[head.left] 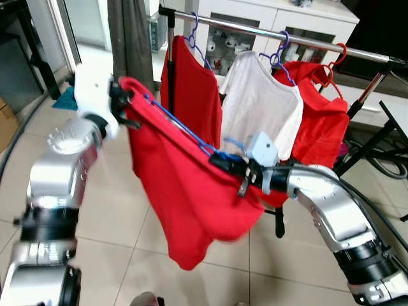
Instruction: Hang hanger
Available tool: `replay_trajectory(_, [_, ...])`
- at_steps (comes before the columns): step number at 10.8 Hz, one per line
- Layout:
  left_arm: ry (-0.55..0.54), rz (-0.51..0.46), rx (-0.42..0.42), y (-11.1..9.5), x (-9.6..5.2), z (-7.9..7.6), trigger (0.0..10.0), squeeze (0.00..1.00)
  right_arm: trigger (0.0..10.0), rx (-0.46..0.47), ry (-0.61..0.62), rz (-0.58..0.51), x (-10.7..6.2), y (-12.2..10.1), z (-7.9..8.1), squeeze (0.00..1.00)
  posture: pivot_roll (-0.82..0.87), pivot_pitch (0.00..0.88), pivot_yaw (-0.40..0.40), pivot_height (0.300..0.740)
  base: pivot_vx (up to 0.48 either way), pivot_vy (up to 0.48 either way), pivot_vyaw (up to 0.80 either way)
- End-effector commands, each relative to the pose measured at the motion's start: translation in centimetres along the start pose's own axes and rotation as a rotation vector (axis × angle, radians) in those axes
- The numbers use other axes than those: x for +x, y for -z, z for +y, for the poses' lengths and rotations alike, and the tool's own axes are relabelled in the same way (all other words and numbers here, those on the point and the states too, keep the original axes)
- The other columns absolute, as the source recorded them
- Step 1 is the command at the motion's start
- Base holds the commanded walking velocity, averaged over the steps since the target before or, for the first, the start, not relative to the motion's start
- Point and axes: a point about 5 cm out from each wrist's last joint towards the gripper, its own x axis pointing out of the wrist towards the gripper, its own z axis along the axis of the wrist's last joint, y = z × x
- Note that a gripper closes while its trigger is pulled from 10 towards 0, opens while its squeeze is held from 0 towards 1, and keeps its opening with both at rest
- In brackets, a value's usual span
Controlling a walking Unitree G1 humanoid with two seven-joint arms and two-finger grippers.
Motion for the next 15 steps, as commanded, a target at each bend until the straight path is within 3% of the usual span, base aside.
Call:
replay_trajectory(1, [-0.281,-0.085,0.036,-2.4,-0.7,5.5,0.0,0.00,0.0,0.105,0.059,0.076,-1.6,2.3,-0.4,0.00,-0.07,0.000,-0.072,0.740,0.000,0.000,0.00])
replay_trajectory(2, [-0.273,-0.058,0.038,-1.7,-0.6,5.6,0.0,0.00,0.0,0.134,0.096,0.058,-1.5,2.2,-0.7,0.00,-0.07,0.000,-0.067,0.740,0.000,0.000,0.00])
replay_trajectory(3, [-0.183,0.042,0.003,2.0,-0.3,3.9,0.0,0.00,0.0,0.268,0.263,-0.041,-0.8,1.4,-1.7,0.00,-0.07,0.000,-0.062,0.740,0.000,0.000,0.00])
replay_trajectory(4, [-0.162,0.105,-0.048,4.6,-0.5,2.5,0.0,0.00,0.0,0.363,0.326,-0.136,-0.5,0.6,-2.1,0.00,-0.07,0.000,-0.062,0.740,0.000,0.000,0.00])
replay_trajectory(5, [-0.094,0.131,-0.080,5.6,-0.7,0.8,0.0,0.00,0.0,0.409,0.375,-0.182,-0.3,0.2,-2.4,0.00,-0.08,0.000,-0.062,0.740,0.000,0.000,0.00])
replay_trajectory(6, [0.086,0.118,-0.087,5.7,-0.9,-2.4,0.0,0.00,0.0,0.445,0.429,-0.210,0.1,0.0,-2.7,0.00,-0.07,0.000,-0.068,0.740,0.000,0.000,0.00])
replay_trajectory(7, [0.335,0.080,-0.125,5.3,-1.5,-6.9,0.0,0.00,0.0,0.471,0.548,-0.184,0.9,0.3,-3.7,0.00,-0.07,0.000,-0.069,0.740,0.000,0.000,0.00])
replay_trajectory(8, [0.523,0.040,-0.152,4.7,-2.5,-10.1,0.0,0.00,0.0,0.462,0.674,-0.132,1.2,1.0,-4.9,0.00,-0.07,0.000,-0.069,0.740,0.000,0.000,0.00])
replay_trajectory(9, [0.641,-0.014,-0.190,4.0,-3.6,-11.4,0.0,0.00,0.0,0.481,0.760,-0.125,1.0,1.8,-5.7,0.00,-0.07,0.000,-0.074,0.740,0.000,0.000,0.00])
replay_trajectory(10, [0.636,-0.043,-0.247,3.4,-4.3,-11.1,0.0,0.00,0.0,0.498,0.824,-0.101,0.4,2.8,-6.0,0.00,-0.06,0.000,-0.085,0.740,0.000,0.000,0.00])
replay_trajectory(11, [0.560,-0.039,-0.250,3.4,-4.5,-10.1,0.0,0.00,7.6,0.467,0.875,-0.026,-0.4,4.0,-6.0,0.00,-0.06,0.000,-0.090,0.740,0.000,0.000,0.00])
replay_trajectory(12, [0.476,-0.006,-0.227,4.1,-4.6,-8.9,0.0,0.00,10.0,0.463,0.885,0.031,-1.4,5.1,-5.8,0.00,-0.06,0.000,-0.090,0.740,0.000,0.000,0.00])
replay_trajectory(13, [0.290,0.098,-0.162,6.1,-4.5,-6.9,4.1,0.00,10.0,0.510,0.907,0.107,-3.1,6.9,-4.8,0.00,-0.06,0.000,-0.096,0.740,0.000,0.000,-0.68])
replay_trajectory(14, [0.230,0.128,-0.130,6.9,-4.6,-6.1,10.0,0.00,10.0,0.490,0.927,0.144,-4.0,7.5,-4.2,0.00,-0.07,0.000,-0.104,0.740,0.000,0.000,-0.77])
replay_trajectory(15, [0.147,0.137,-0.107,7.8,-5.3,-5.3,10.0,0.00,10.0,0.453,0.977,0.165,-5.5,8.1,-3.0,0.00,-0.07,0.000,-0.106,0.740,0.000,0.000,-0.79])
